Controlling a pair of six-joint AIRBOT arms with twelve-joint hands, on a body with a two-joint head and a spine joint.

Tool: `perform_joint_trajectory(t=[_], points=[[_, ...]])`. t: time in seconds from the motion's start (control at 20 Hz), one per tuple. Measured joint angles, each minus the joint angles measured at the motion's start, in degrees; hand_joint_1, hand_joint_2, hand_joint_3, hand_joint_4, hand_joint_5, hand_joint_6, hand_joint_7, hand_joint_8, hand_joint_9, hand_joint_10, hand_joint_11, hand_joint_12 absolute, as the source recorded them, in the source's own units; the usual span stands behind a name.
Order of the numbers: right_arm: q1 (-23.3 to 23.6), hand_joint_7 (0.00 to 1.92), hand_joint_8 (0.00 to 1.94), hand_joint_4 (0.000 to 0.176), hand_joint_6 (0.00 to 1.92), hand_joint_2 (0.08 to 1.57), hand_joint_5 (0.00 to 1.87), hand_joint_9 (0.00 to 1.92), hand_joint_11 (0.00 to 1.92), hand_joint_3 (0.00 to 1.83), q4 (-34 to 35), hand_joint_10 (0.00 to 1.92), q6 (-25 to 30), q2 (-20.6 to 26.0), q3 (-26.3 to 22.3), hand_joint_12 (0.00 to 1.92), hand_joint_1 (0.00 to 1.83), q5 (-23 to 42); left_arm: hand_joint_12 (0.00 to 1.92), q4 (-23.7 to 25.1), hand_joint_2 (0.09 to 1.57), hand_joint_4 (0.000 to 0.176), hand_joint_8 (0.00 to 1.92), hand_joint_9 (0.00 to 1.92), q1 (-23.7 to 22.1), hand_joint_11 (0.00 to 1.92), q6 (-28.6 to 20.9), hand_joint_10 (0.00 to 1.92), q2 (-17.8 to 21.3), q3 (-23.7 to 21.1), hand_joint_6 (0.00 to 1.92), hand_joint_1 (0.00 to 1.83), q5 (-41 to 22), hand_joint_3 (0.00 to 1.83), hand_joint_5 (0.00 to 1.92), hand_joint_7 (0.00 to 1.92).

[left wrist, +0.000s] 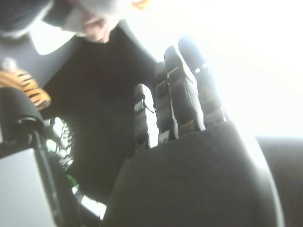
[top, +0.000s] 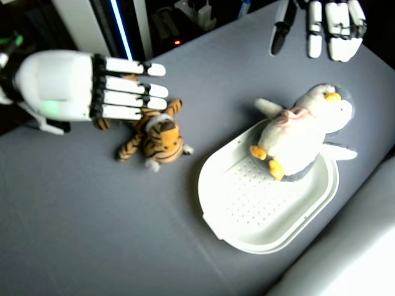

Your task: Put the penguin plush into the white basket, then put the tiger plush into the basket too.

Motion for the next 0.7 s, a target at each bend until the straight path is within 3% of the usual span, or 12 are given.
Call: perform_joint_trajectory(t=[0.05, 0.1, 0.15, 0.25, 0.3, 0.4, 0.45, 0.5, 0.55, 0.6, 0.65, 0.7], points=[[0.24, 0.3, 0.0, 0.151, 0.0, 1.15, 0.39, 0.39, 0.41, 0.0, -1.49, 0.01, 0.22, -0.02, -0.02, 0.01, 1.09, -1.53, 0.88, -0.07, 0.89, 0.137, 0.0, 0.2, 0.55, 0.0, -0.04, 0.0, 0.46, -0.13, 0.0, 0.98, -0.7, 0.0, 0.21, 0.13], [0.46, 0.28, 0.0, 0.153, 0.0, 1.16, 0.38, 0.38, 0.41, 0.01, -3.5, 0.01, 0.37, -0.02, -0.02, 0.01, 1.06, -3.78, 0.83, -0.55, 0.88, 0.131, 0.0, 0.19, 1.31, 0.0, -0.04, 0.0, 0.87, -0.31, 0.0, 1.0, -1.79, 0.0, 0.21, 0.14], [0.83, 0.29, 0.0, 0.141, 0.0, 1.16, 0.37, 0.4, 0.41, 0.0, -4.9, 0.01, 0.37, -0.07, -0.02, 0.01, 1.1, -5.88, 0.77, -1.64, 0.87, 0.122, 0.01, 0.23, 2.08, 0.0, -0.07, 0.01, 1.22, -0.66, 0.01, 0.81, -2.6, 0.0, 0.26, 0.2], [1.81, 0.33, 0.01, 0.112, 0.01, 1.15, 0.39, 0.42, 0.43, 0.0, -6.75, 0.02, 0.44, -0.52, 0.22, 0.02, 1.13, -10.23, 0.68, -3.28, 0.86, 0.115, 0.01, 0.22, 3.19, 0.0, -0.07, 0.0, 1.33, -0.63, 0.01, 0.73, -3.54, 0.0, 0.28, 0.24], [2.93, 0.37, 0.01, 0.082, 0.01, 1.16, 0.44, 0.48, 0.48, 0.0, -7.5, 0.01, 0.48, -1.36, 0.83, 0.05, 1.17, -11.69, 0.76, -3.37, 0.87, 0.107, 0.0, 0.24, 3.78, 0.0, -0.11, 0.0, 1.31, -0.66, 0.0, 0.75, -3.45, 0.0, 0.29, 0.25], [4.5, 0.4, 0.0, 0.074, 0.0, 1.17, 0.48, 0.52, 0.5, 0.0, -8.5, 0.01, 0.55, -2.49, 1.73, 0.06, 1.19, -13.11, 0.72, -3.08, 0.87, 0.109, 0.0, 0.22, 3.8, 0.0, -0.35, 0.0, 1.31, -0.66, 0.0, 0.75, -3.37, 0.0, 0.28, 0.24], [5.68, 0.5, 0.01, 0.042, 0.01, 1.17, 0.57, 0.62, 0.56, 0.0, -9.2, 0.02, 0.61, -3.54, 2.38, 0.11, 1.26, -14.19, 0.71, -3.17, 0.87, 0.12, 0.0, 0.22, 3.8, 0.0, -0.35, 0.0, 1.31, -0.66, 0.0, 0.74, -3.45, 0.0, 0.28, 0.23], [6.29, 0.66, 1.13, 0.031, 1.05, 1.23, 0.72, 0.79, 0.57, 0.0, -8.98, 0.12, 0.63, -4.98, 3.54, 0.49, 1.16, -14.71, 0.71, -3.63, 0.87, 0.116, 0.0, 0.21, 3.87, 0.0, -0.37, 0.0, 1.31, -0.66, 0.0, 0.72, -3.52, 0.0, 0.27, 0.23], [6.45, 0.65, 1.46, 0.02, 1.31, 1.28, 0.7, 0.74, 0.53, 0.0, -8.37, 0.58, 0.63, -5.95, 4.39, 0.9, 1.13, -14.93, 0.71, -3.91, 0.87, 0.111, 0.0, 0.21, 3.98, 0.0, -0.37, 0.0, 1.31, -0.66, 0.0, 0.73, -3.54, 0.0, 0.27, 0.23], [6.45, 0.63, 1.6, 0.017, 1.48, 1.32, 0.61, 0.66, 0.54, 0.01, -6.84, 1.2, 0.96, -6.82, 5.16, 1.36, 1.09, -14.95, 0.56, -4.42, 0.9, 0.11, 0.0, 0.12, 4.26, 0.0, -0.52, 0.0, 1.31, -0.66, 0.0, 0.91, -3.54, 0.01, 0.24, 0.15], [6.49, 0.61, 1.59, 0.024, 1.63, 1.35, 0.55, 0.62, 0.62, 0.0, -5.81, 1.5, 0.92, -6.82, 5.27, 1.51, 1.07, -14.78, 0.73, -4.63, 0.89, 0.118, 0.0, 0.15, 4.37, 0.0, -0.79, 0.0, 1.31, -0.66, 0.0, 0.98, -3.43, 0.0, 0.21, 0.13], [6.47, 0.56, 1.53, 0.0, 1.63, 1.32, 0.58, 0.64, 0.64, 0.0, -4.46, 1.63, 0.79, -6.73, 5.4, 1.57, 1.24, -14.29, 0.83, -4.68, 0.89, 0.118, 0.0, 0.16, 4.57, 0.0, -0.92, 0.01, 1.31, -0.66, 0.0, 1.01, -3.48, 0.0, 0.21, 0.13]])
